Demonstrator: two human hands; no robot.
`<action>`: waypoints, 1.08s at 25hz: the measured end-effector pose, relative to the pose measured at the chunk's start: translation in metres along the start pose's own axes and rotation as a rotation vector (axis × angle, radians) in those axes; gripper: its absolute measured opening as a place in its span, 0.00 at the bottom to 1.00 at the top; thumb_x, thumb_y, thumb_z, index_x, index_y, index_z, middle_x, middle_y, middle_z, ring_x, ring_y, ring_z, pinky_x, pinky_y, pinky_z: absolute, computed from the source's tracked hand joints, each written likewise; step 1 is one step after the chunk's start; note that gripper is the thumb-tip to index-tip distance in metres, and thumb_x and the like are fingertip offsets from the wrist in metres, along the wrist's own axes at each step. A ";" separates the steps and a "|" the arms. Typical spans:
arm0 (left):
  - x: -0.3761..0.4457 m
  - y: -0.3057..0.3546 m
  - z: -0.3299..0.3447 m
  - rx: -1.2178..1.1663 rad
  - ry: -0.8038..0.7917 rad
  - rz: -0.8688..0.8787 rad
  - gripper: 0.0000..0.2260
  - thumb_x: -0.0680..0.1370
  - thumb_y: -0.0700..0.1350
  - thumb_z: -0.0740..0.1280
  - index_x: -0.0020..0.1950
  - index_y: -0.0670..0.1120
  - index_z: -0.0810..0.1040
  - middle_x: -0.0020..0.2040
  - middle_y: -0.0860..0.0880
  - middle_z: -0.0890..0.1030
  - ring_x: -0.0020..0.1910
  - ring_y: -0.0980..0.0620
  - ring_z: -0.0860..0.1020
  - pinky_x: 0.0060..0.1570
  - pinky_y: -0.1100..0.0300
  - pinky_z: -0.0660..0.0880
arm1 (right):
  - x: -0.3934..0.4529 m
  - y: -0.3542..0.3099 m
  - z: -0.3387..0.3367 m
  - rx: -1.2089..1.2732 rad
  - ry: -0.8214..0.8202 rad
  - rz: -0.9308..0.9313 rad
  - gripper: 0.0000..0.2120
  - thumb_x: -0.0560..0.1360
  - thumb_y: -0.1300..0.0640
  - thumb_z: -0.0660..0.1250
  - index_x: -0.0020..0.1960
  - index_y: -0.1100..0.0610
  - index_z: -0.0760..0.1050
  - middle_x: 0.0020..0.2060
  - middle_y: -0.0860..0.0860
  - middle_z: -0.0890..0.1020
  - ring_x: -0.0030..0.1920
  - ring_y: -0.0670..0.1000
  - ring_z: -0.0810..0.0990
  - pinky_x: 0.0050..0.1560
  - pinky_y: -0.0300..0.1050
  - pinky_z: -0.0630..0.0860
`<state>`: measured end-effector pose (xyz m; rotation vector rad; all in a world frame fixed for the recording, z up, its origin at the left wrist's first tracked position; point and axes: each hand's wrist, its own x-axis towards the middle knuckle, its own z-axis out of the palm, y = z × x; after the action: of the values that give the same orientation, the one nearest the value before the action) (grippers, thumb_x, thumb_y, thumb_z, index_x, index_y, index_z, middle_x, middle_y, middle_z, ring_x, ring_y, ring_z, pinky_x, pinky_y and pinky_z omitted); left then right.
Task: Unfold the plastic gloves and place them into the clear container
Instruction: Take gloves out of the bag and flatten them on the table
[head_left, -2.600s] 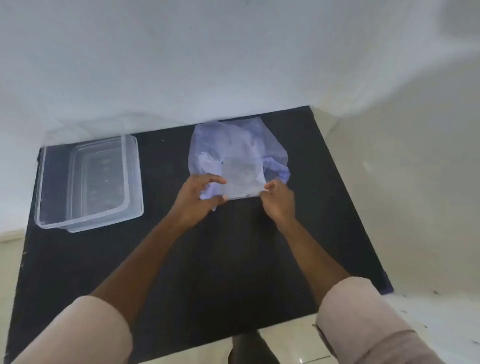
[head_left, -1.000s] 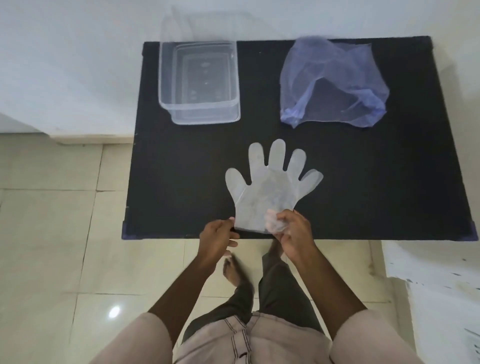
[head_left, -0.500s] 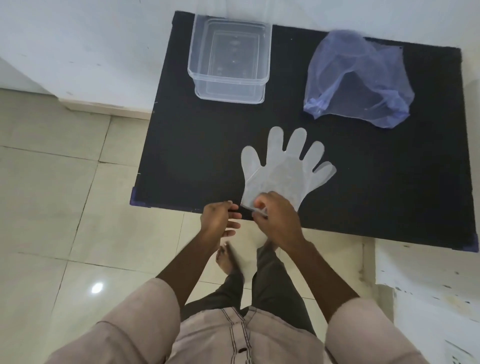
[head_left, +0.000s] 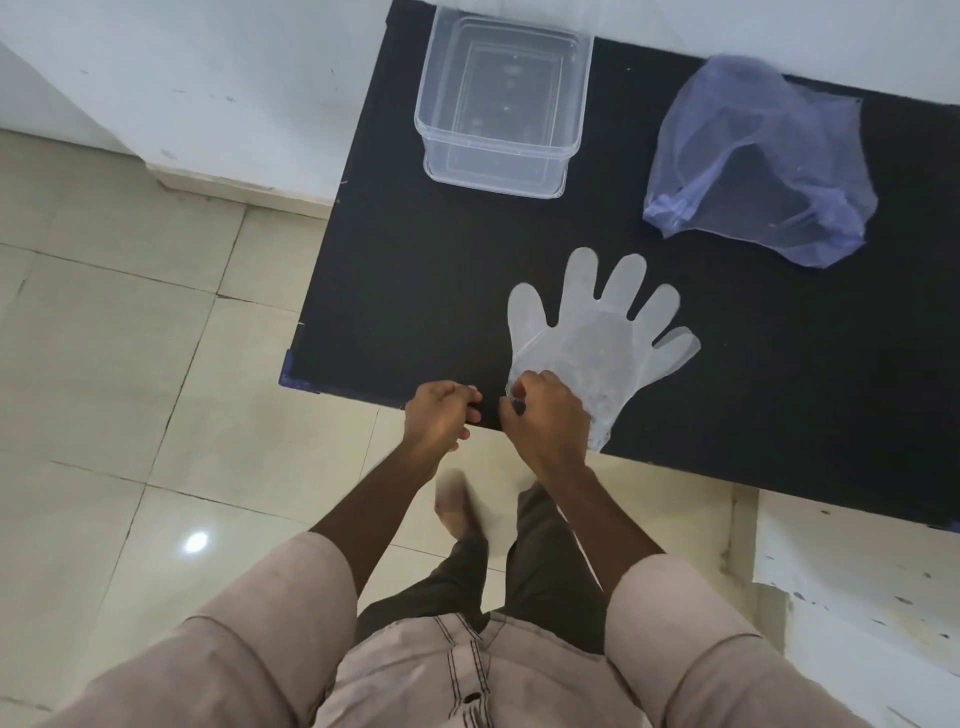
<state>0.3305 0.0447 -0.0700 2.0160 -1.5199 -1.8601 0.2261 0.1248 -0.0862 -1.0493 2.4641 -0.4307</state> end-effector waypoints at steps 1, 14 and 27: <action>0.000 0.000 0.001 0.018 -0.003 0.008 0.08 0.79 0.47 0.64 0.48 0.46 0.82 0.40 0.47 0.83 0.35 0.50 0.78 0.36 0.58 0.74 | 0.001 0.002 0.000 0.036 -0.008 0.022 0.12 0.76 0.48 0.65 0.50 0.57 0.78 0.46 0.53 0.83 0.41 0.47 0.75 0.41 0.40 0.70; -0.007 -0.016 0.011 0.656 0.074 0.596 0.10 0.78 0.43 0.64 0.58 0.48 0.79 0.55 0.48 0.81 0.51 0.50 0.78 0.50 0.56 0.76 | 0.013 0.005 -0.006 0.144 -0.053 0.116 0.11 0.76 0.50 0.66 0.49 0.58 0.81 0.45 0.53 0.85 0.42 0.51 0.81 0.49 0.43 0.78; -0.007 -0.027 0.005 0.826 0.059 0.681 0.20 0.78 0.38 0.62 0.71 0.46 0.71 0.68 0.46 0.75 0.64 0.45 0.72 0.63 0.52 0.72 | 0.010 0.011 -0.003 -0.082 -0.088 -0.088 0.18 0.76 0.45 0.66 0.58 0.56 0.78 0.54 0.54 0.83 0.51 0.54 0.82 0.58 0.46 0.76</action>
<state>0.3446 0.0662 -0.0813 1.3371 -2.7767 -0.9702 0.2125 0.1251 -0.0910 -1.1871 2.3826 -0.3053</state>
